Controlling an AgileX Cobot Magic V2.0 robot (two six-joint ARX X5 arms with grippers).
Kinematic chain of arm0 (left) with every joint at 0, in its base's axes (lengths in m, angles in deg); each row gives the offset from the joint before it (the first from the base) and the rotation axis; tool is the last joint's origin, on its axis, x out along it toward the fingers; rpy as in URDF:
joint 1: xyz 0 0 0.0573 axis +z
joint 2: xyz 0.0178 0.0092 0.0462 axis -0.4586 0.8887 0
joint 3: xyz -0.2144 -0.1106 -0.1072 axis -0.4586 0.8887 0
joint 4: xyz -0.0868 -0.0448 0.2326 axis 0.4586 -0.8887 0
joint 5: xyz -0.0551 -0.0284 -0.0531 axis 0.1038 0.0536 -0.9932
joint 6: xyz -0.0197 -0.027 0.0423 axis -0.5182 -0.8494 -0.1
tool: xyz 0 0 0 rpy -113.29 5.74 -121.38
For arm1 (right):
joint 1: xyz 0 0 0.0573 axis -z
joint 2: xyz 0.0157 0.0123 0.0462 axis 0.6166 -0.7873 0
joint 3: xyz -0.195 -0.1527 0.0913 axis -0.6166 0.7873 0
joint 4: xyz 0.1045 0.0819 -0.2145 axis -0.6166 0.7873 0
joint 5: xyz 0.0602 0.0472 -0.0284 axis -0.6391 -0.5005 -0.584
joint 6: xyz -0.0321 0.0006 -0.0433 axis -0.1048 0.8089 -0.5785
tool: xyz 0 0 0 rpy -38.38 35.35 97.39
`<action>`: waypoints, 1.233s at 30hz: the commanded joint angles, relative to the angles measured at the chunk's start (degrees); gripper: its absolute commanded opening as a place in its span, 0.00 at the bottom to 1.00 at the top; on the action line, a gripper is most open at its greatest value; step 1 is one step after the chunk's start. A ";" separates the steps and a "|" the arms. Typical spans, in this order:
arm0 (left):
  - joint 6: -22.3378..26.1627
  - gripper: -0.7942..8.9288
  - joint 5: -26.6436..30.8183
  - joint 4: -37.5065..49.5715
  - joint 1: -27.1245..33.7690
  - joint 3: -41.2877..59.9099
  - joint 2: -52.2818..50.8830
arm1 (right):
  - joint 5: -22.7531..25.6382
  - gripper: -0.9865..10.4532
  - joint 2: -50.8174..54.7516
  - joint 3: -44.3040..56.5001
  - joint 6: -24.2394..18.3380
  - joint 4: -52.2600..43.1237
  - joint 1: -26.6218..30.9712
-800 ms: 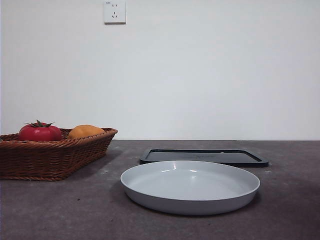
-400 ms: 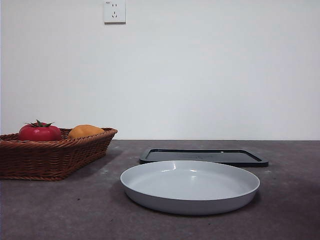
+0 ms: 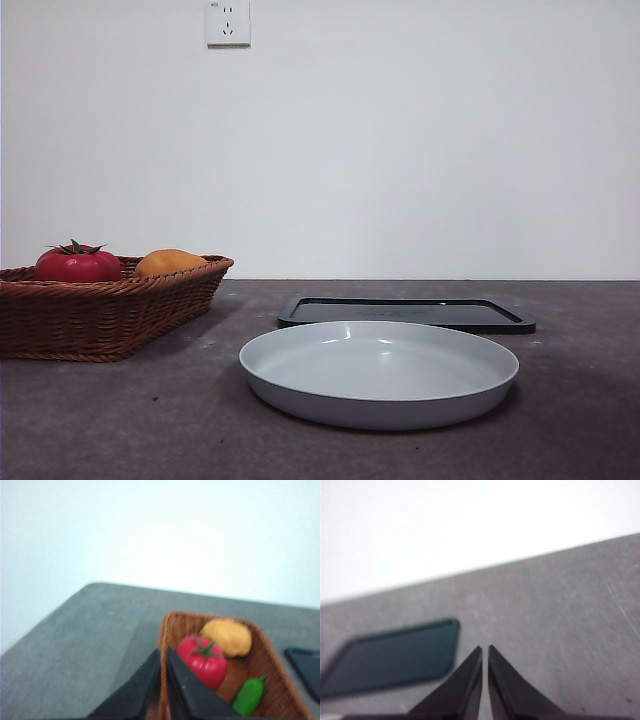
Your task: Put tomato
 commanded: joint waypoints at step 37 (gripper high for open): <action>-3.06 0.10 -25.77 -32.13 -12.72 -52.48 58.58 | -17.57 0.10 -54.25 -48.04 -11.02 20.79 -18.95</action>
